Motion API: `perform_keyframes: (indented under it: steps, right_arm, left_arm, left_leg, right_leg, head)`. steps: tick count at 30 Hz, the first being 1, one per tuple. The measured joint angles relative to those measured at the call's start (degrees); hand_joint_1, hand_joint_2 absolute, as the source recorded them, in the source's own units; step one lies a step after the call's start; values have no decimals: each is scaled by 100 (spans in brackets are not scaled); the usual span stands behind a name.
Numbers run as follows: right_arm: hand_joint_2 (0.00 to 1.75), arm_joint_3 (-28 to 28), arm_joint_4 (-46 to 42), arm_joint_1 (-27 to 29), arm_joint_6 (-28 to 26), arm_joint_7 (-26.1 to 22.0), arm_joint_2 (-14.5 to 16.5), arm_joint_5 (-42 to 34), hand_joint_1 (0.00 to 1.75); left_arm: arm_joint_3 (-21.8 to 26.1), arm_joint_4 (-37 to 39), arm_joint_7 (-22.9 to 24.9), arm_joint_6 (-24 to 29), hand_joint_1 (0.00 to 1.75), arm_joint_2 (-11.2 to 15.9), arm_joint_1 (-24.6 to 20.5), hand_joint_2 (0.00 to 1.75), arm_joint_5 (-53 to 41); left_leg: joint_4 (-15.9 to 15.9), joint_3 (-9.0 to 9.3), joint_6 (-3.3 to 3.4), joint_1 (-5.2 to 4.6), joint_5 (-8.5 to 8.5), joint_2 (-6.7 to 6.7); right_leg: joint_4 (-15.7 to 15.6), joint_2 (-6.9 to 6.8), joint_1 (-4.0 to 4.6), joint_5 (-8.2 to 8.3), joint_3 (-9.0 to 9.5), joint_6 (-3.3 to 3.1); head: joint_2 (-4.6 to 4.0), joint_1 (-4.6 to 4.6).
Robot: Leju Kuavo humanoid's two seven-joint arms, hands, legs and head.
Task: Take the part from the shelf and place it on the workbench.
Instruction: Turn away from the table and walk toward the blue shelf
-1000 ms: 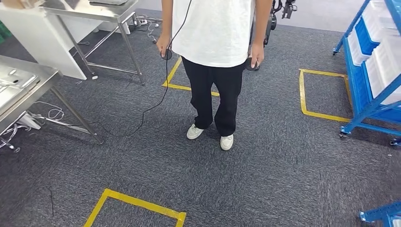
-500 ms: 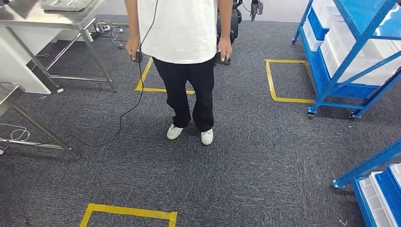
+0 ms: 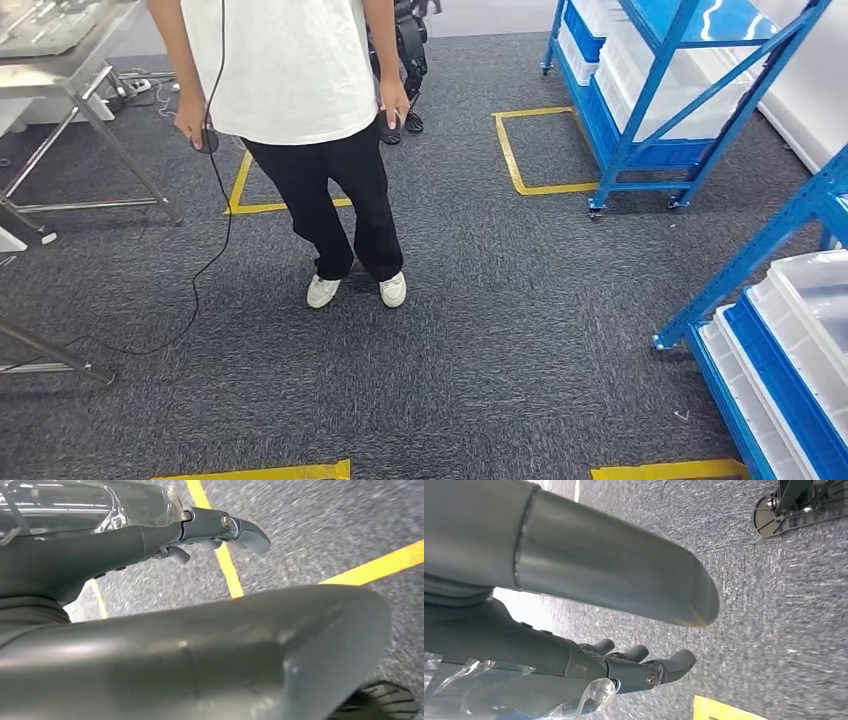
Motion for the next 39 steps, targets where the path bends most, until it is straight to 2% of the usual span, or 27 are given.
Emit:
perform_keyframes:
  steps: [2,4,6,8,9,10,11,12,13,15,16,17,19,21,23,24,25,26,27,28,30,32,34,35,36,37,39]
  right_arm:
    - [0,3,0,4,-11,0,2,-28,0]
    - [0,7,0,28,-23,-1,-5,-62,0]
    - [0,11,0,36,-31,-1,-12,-90,0]
    - [0,19,0,23,-34,0,-13,-112,0]
    - [0,28,0,18,-33,2,-11,-116,0]
    - [0,39,0,16,-34,2,-10,-119,0]
    - [0,51,0,17,-34,2,-9,-120,0]
    - [0,61,0,19,-34,2,-10,-121,0]
    - [0,68,0,21,-34,1,-14,-121,0]
    - [0,82,0,21,-34,-1,-21,-125,0]
    - [0,88,0,18,-34,-2,-23,-128,0]
    - [0,93,0,20,-35,-2,-24,-133,0]
    - [0,98,0,28,-35,-3,-25,-153,0]
    - [0,100,0,24,-35,-3,-25,-172,0]
    - [0,101,0,5,-39,-3,-27,-181,0]
    - [0,101,0,-3,-42,-4,-28,-185,0]
    - [0,102,0,-3,-45,-5,-30,-193,0]
    - [0,102,0,0,-47,-7,-31,-203,0]
    - [0,103,0,2,-48,-9,-32,-213,0]
    - [0,104,0,3,-49,-10,-32,-222,0]
    - [0,105,0,-2,-49,-11,-31,-227,0]
    - [0,105,0,-2,-49,-14,-31,-227,0]
    - [0,105,1,21,-50,-17,-37,-229,0]
    - [0,105,2,35,-50,-18,-44,-230,0]
    - [0,106,3,41,-51,-17,-49,-231,0]
    - [0,107,3,41,-50,-17,-53,-231,0]
    - [0,111,2,30,-50,-15,-50,-235,0]
  left_arm:
    - [-5,0,0,0,0,1,-7,0,32]
    - [-11,0,-1,0,0,0,-29,0,60]
    - [-15,0,-5,0,0,-2,-47,0,78]
    - [-16,0,-8,0,0,-1,-39,0,92]
    - [-18,0,-8,0,0,1,-30,0,99]
    - [-21,0,-8,-1,0,1,-23,0,109]
    - [-26,0,-7,-5,0,1,-22,0,116]
    - [-35,0,-7,-10,0,1,-25,0,121]
    - [-46,0,-7,-16,0,1,-30,0,125]
    - [-74,0,-5,-26,0,0,-42,0,125]
    - [-89,0,-3,-28,0,0,-47,0,125]
    - [-101,0,-2,-29,0,1,-50,0,125]
    - [-116,0,0,-30,0,1,-66,0,126]
    - [-124,0,0,-31,0,1,-83,0,128]
    - [-133,0,0,-31,0,1,-78,0,132]
    - [-139,0,1,-32,0,1,-64,0,136]
    - [-143,0,1,-33,0,1,-49,0,139]
    - [-147,0,1,-34,0,1,-37,0,141]
    - [-149,0,1,-35,0,1,-34,0,144]
    - [-150,0,1,-35,0,1,-38,0,144]
    - [-151,0,0,-35,0,1,-50,0,145]
    - [-152,0,0,-36,0,1,-61,0,146]
    - [-154,0,0,-37,0,1,-74,0,146]
    - [-155,0,0,-37,0,-1,-80,0,146]
    - [-155,0,0,-37,0,0,-83,0,145]
    - [-155,0,0,-37,0,2,-80,0,145]
    - [-155,0,0,-36,0,7,-65,0,148]
  left_leg:
    - [-303,104,13,-20,89,-146]
    - [-365,111,33,-25,119,-24]
    - [-435,130,82,-10,174,113]
    - [-454,126,120,-20,197,273]
    - [-454,115,130,-30,199,362]
    - [-453,104,131,-39,200,450]
    - [-452,94,132,-44,202,529]
    - [-450,91,131,-46,201,598]
    - [-446,96,125,-46,197,660]
    - [-422,97,95,-69,176,770]
    - [-405,92,77,-85,166,826]
    - [-390,86,59,-100,156,881]
    - [-361,79,25,-101,130,968]
    - [-78,-29,-36,-68,-75,809]
    - [716,-366,-97,-25,-500,538]
    - [1187,-574,-114,-11,-695,470]
    - [1531,-732,-124,-2,-803,441]
    - [1660,-793,-125,4,-798,425]
    - [1522,-731,-119,10,-672,410]
    - [1143,-555,-107,17,-456,371]
    - [199,-124,-81,30,-29,139]
    - [-280,72,-75,30,113,-44]
    - [-344,88,-59,21,116,19]
    - [-360,90,-32,18,137,77]
    - [-379,95,2,22,160,142]
    - [-397,91,36,25,180,212]
    - [-397,80,66,6,191,364]
  right_leg:
    - [-4,130,-22,43,-60,67]
    - [-16,209,-40,70,-107,141]
    - [261,-10,-8,-133,-245,171]
    - [1061,-332,29,-587,-595,173]
    - [1496,-403,31,-781,-780,181]
    - [1784,-438,32,-880,-894,185]
    - [1838,-458,32,-864,-888,187]
    - [1635,-481,32,-741,-748,184]
    - [1222,-537,34,-547,-497,174]
    - [342,-751,64,-243,5,132]
    - [85,-825,80,-172,136,103]
    - [-17,-848,98,-163,174,75]
    - [-30,-742,97,-144,149,18]
    - [-50,-645,80,-113,148,-41]
    - [-58,-549,71,-88,136,-87]
    - [-57,-491,71,-78,126,-101]
    - [-57,-425,73,-71,118,-110]
    - [-56,-353,73,-64,116,-112]
    - [-56,-278,72,-57,118,-111]
    - [-56,-203,68,-50,123,-104]
    - [-48,-58,60,-34,115,-76]
    - [-34,72,49,-5,57,-25]
    - [-39,190,32,32,-6,43]
    - [-4,154,30,4,-42,71]
    - [130,43,37,-95,-108,94]
    - [399,-108,47,-268,-228,112]
    - [1274,-383,60,-716,-609,144]
  head:
    - [0,0]
    - [0,1]
    - [0,9]
    - [0,13]
    - [0,10]
    - [0,9]
    - [0,9]
    - [0,8]
    - [0,8]
    - [0,6]
    - [0,6]
    - [0,6]
    - [0,7]
    - [0,6]
    - [0,6]
    - [0,7]
    - [0,7]
    - [0,7]
    - [0,6]
    - [0,6]
    - [0,5]
    - [0,5]
    - [0,7]
    - [0,10]
    - [0,11]
    - [0,14]
    - [0,14]
